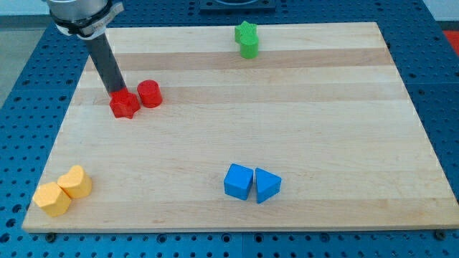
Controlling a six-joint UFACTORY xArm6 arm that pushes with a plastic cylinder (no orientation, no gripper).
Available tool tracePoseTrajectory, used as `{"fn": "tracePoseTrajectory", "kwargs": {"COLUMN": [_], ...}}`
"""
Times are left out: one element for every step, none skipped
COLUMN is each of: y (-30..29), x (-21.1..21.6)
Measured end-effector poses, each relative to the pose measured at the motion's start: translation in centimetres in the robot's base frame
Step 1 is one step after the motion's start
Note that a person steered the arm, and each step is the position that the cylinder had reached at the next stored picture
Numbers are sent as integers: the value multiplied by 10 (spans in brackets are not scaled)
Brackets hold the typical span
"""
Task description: Push the red circle into the red star
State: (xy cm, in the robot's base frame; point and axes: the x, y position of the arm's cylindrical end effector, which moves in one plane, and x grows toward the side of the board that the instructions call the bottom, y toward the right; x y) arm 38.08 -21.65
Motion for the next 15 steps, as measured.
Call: {"fn": "tracePoseTrajectory", "kwargs": {"y": [20, 71, 110, 112, 94, 77, 60, 54, 42, 27, 23, 28, 66, 76, 72], "x": [-25, -39, -19, -5, -5, 5, 11, 11, 11, 11, 11, 11, 11, 34, 61]}}
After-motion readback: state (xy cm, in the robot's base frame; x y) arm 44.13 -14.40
